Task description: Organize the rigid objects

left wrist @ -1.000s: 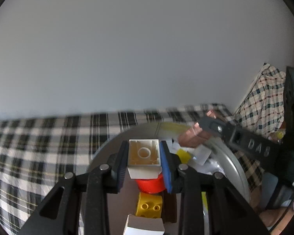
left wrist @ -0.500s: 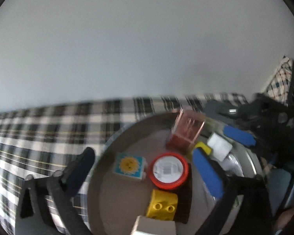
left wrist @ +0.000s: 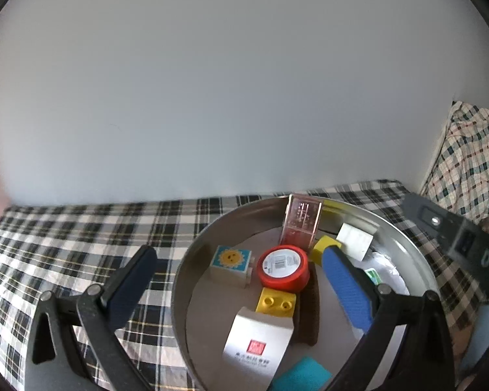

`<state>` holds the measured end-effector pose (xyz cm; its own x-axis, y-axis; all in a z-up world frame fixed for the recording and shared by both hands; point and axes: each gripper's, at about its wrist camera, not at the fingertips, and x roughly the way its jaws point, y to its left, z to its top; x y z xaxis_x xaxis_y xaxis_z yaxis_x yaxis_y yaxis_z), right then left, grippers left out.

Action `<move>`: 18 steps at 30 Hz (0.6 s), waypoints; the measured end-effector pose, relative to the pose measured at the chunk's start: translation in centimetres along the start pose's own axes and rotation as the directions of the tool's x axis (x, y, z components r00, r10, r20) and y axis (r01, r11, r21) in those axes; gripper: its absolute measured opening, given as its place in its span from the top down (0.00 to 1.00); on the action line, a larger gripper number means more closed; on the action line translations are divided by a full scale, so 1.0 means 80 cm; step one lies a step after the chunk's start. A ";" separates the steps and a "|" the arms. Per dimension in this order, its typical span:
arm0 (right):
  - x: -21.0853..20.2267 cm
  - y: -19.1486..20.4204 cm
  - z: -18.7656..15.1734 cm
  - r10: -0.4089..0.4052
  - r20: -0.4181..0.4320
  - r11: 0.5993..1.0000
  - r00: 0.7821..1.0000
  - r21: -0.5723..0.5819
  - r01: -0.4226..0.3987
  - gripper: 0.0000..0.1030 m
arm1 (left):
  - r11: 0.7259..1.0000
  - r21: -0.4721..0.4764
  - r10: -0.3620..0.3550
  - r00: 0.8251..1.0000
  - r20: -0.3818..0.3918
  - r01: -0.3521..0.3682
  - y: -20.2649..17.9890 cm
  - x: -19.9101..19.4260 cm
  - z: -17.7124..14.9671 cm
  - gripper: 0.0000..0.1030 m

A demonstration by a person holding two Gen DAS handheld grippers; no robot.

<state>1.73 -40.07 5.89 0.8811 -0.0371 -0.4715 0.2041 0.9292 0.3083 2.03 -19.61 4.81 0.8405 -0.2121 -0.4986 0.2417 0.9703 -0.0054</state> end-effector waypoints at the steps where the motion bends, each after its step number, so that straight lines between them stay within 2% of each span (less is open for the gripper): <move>1: -0.012 0.003 -0.008 -0.027 0.052 0.999 0.998 -0.023 0.028 0.22 | 1.000 0.010 0.012 1.000 0.021 -0.012 -0.002 -0.004 -0.003 0.00; 3: -0.033 0.006 -0.022 -0.070 0.148 0.996 0.987 -0.046 0.078 0.15 | 0.999 0.031 0.029 0.997 0.066 -0.031 -0.007 -0.009 -0.009 0.00; 8: -0.058 0.008 -0.042 -0.097 0.301 0.994 0.949 -0.019 0.108 0.14 | 0.998 0.041 0.041 0.990 0.138 -0.047 -0.009 -0.018 -0.023 0.00; 11: -0.058 0.007 -0.049 -0.116 0.348 0.992 0.930 -0.010 0.127 0.11 | 0.998 0.028 0.055 0.983 0.177 -0.061 -0.007 -0.022 -0.031 0.00; 15: -0.062 0.008 -0.055 -0.100 0.379 0.993 0.920 -0.025 0.119 0.11 | 0.998 0.027 0.058 0.978 0.202 -0.065 -0.004 -0.029 -0.035 0.00; 18: -0.066 0.016 -0.064 -0.108 0.431 0.988 0.896 -0.056 0.146 0.11 | 0.997 0.032 0.062 0.972 0.226 -0.071 -0.003 -0.029 -0.041 0.00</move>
<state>-4.88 -36.80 4.53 0.9512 -0.2922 -0.0995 0.3063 0.9330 0.1890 -1.59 -18.98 3.16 0.9418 -0.1720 -0.2890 0.1965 0.9788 0.0578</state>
